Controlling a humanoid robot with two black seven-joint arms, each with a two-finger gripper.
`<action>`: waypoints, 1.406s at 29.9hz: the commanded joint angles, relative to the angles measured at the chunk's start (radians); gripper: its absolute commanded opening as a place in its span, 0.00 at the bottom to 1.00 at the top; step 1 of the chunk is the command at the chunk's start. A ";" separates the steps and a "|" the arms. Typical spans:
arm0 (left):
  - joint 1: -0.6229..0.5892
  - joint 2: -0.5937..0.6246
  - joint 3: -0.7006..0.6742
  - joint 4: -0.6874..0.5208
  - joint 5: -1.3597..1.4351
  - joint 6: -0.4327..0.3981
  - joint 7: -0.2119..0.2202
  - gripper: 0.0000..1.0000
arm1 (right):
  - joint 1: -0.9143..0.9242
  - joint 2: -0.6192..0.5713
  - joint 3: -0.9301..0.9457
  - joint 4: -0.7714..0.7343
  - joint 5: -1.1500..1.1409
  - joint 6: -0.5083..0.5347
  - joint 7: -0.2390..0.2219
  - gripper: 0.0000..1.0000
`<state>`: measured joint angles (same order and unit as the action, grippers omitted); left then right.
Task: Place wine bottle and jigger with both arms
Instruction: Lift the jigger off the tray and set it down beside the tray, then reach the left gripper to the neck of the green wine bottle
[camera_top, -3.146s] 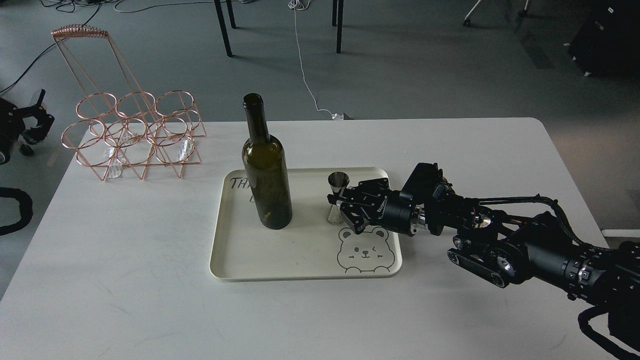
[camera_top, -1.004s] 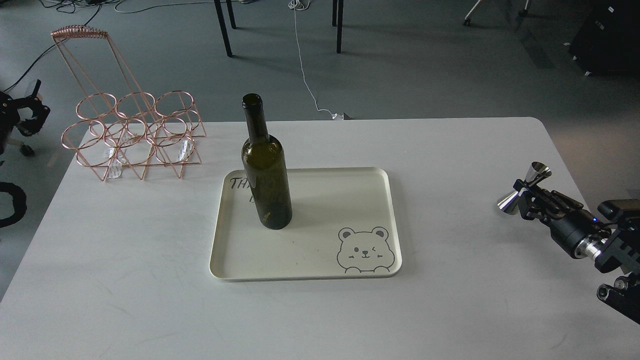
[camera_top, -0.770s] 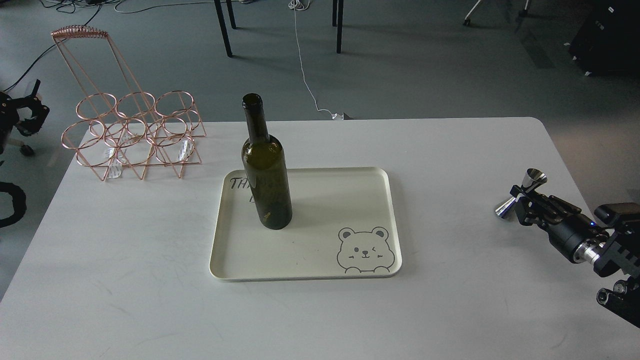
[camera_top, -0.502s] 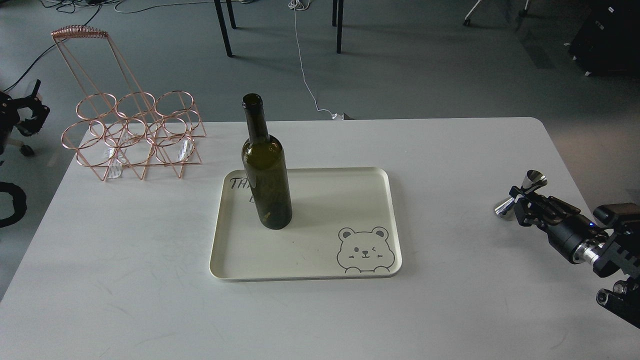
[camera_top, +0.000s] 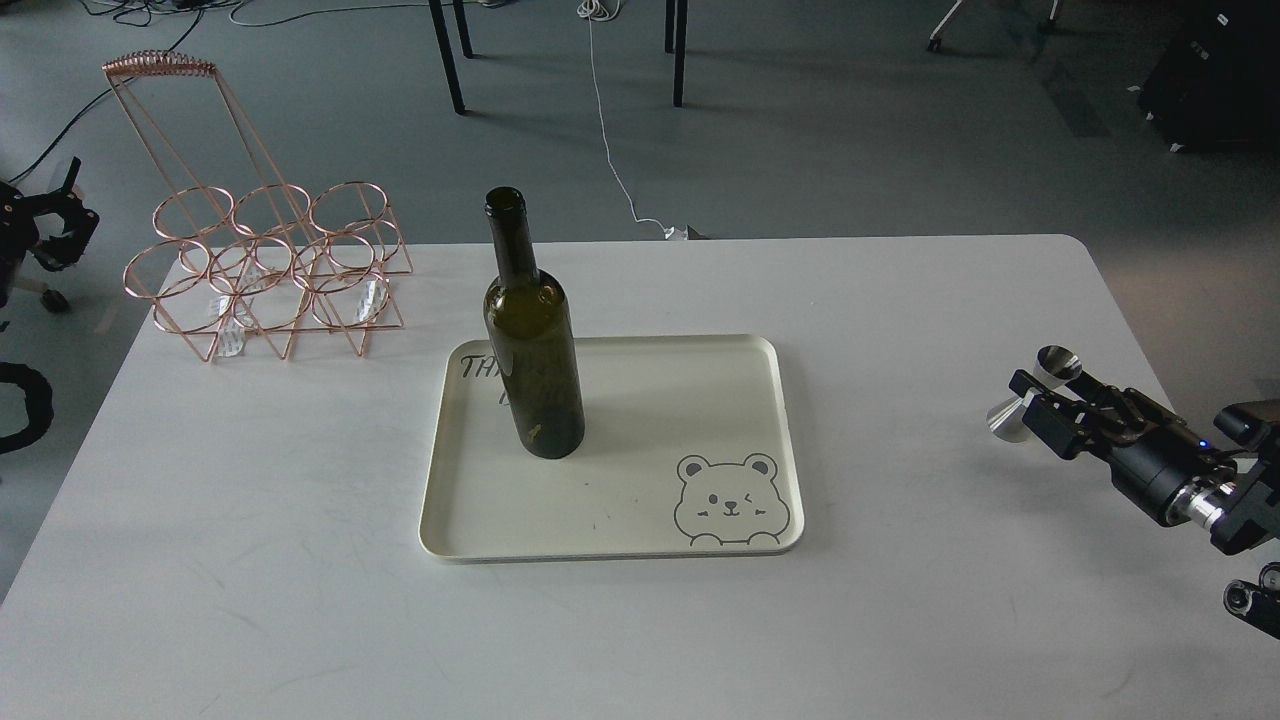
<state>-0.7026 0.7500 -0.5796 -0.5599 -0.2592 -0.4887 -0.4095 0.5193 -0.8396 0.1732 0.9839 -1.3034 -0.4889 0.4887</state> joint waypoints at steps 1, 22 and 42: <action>0.000 0.003 0.000 0.000 0.000 0.000 0.000 0.98 | -0.021 -0.073 -0.001 0.071 0.000 0.000 0.000 0.80; -0.008 0.227 0.006 -0.310 0.130 0.001 0.005 0.98 | 0.390 -0.141 0.065 0.102 0.324 0.000 0.000 0.87; -0.064 0.548 -0.005 -0.960 1.111 0.068 0.006 0.98 | 0.419 0.095 0.264 -0.288 1.419 0.577 0.000 0.88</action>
<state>-0.7581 1.2985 -0.5873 -1.4461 0.6818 -0.4452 -0.4064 0.9438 -0.7911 0.4313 0.8243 -0.0767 -0.0646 0.4885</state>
